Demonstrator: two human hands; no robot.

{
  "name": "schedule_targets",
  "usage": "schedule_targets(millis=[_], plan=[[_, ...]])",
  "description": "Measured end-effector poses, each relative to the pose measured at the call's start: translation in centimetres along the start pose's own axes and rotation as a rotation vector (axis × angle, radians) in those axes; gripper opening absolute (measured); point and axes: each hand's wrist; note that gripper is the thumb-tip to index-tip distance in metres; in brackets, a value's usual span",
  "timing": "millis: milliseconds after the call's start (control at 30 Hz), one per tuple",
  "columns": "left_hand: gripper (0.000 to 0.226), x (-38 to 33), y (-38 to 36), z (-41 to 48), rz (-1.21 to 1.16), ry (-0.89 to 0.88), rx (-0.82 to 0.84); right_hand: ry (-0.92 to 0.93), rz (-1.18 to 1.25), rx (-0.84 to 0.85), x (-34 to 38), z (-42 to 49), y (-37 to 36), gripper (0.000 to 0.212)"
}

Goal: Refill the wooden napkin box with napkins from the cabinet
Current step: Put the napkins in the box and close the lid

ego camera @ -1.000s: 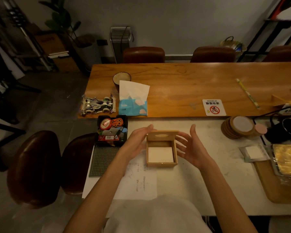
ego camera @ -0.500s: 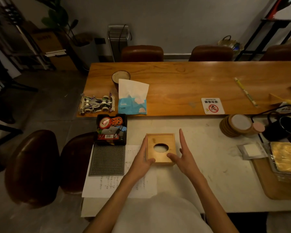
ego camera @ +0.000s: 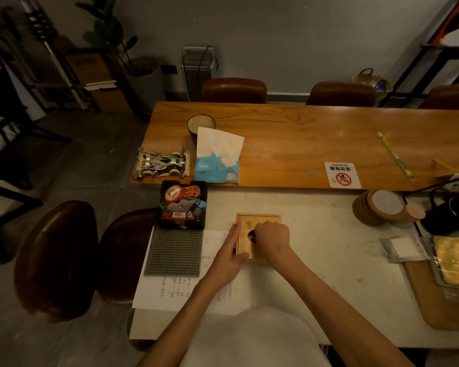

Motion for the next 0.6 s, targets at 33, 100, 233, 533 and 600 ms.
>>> schedule_targets(millis=[33, 100, 233, 533, 600], plan=[[0.084, 0.1, -0.1, -0.1, -0.006, 0.0, -0.005, 0.007, -0.046, -0.003, 0.2, 0.1, 0.1, 0.025], [0.083, 0.1, -0.3, -0.1, -0.003, -0.001, -0.011, 0.014, -0.097, -0.018, 0.4, 0.2, 0.2, 0.027], [0.082, 0.4, -0.3, 0.0, -0.01, -0.001, -0.013, 0.015, -0.075, -0.033, 0.2, 0.2, 0.0, 0.03], [0.081, 1.2, -0.3, -0.3, -0.015, -0.026, -0.024, 0.006, 0.043, 0.006, -1.6, 0.1, 0.3, 0.022], [0.078, 1.2, -0.4, -0.4, -0.008, -0.022, -0.034, 0.009, 0.118, 0.028, -3.0, -0.3, 0.1, 0.018]])
Point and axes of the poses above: each hand's wrist, its own z-axis towards the middle knuckle, its own y-axis out of the back of the hand, x = y × z, and after that the axes turned 10 degrees about -z, right-handed
